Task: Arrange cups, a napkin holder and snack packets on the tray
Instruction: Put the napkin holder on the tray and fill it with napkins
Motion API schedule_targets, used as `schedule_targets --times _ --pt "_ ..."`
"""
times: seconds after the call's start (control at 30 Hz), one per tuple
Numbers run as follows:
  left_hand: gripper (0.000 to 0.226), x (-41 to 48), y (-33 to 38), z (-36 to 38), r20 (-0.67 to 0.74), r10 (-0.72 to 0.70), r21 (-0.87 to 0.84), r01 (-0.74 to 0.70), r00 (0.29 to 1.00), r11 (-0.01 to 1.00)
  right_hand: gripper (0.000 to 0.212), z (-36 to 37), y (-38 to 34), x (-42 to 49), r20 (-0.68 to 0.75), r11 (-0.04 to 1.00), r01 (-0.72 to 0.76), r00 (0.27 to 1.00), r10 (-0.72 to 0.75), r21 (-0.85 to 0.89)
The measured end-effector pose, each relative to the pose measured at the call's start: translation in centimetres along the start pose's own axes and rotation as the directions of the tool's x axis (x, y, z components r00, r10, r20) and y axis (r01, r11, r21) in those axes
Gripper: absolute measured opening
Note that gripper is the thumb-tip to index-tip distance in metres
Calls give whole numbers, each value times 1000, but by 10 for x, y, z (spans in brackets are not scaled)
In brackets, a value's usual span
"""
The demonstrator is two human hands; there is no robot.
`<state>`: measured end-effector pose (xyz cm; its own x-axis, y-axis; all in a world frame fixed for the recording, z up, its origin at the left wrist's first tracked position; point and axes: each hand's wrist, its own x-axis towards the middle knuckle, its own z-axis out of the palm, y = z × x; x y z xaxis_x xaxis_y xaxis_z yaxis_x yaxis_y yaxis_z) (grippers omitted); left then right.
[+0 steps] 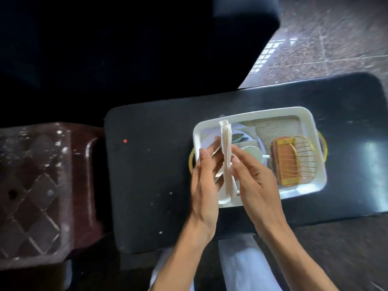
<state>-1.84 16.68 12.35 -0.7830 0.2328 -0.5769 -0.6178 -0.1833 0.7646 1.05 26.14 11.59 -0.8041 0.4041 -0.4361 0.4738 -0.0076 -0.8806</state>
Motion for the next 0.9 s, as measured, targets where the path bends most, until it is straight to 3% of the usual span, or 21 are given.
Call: schedule_targets --times 0.1,0.23,0.47,0.67,0.9 --pt "46 5 -12 47 64 0 41 -3 998 999 30 -48 0 8 -46 1000 20 999 -21 -16" --pt "46 12 -33 106 102 -4 75 -3 995 997 31 -101 2 15 -111 995 58 992 -67 -84" --pt "52 27 -71 168 76 -134 76 128 988 989 29 -160 25 37 -251 966 -57 968 -9 -253" --pt "59 36 -95 183 8 -215 109 213 976 971 29 -175 45 56 -205 953 -109 977 51 -282" --pt "64 43 -102 186 -72 -193 168 203 979 965 26 -177 51 61 -198 924 -86 980 12 -372"
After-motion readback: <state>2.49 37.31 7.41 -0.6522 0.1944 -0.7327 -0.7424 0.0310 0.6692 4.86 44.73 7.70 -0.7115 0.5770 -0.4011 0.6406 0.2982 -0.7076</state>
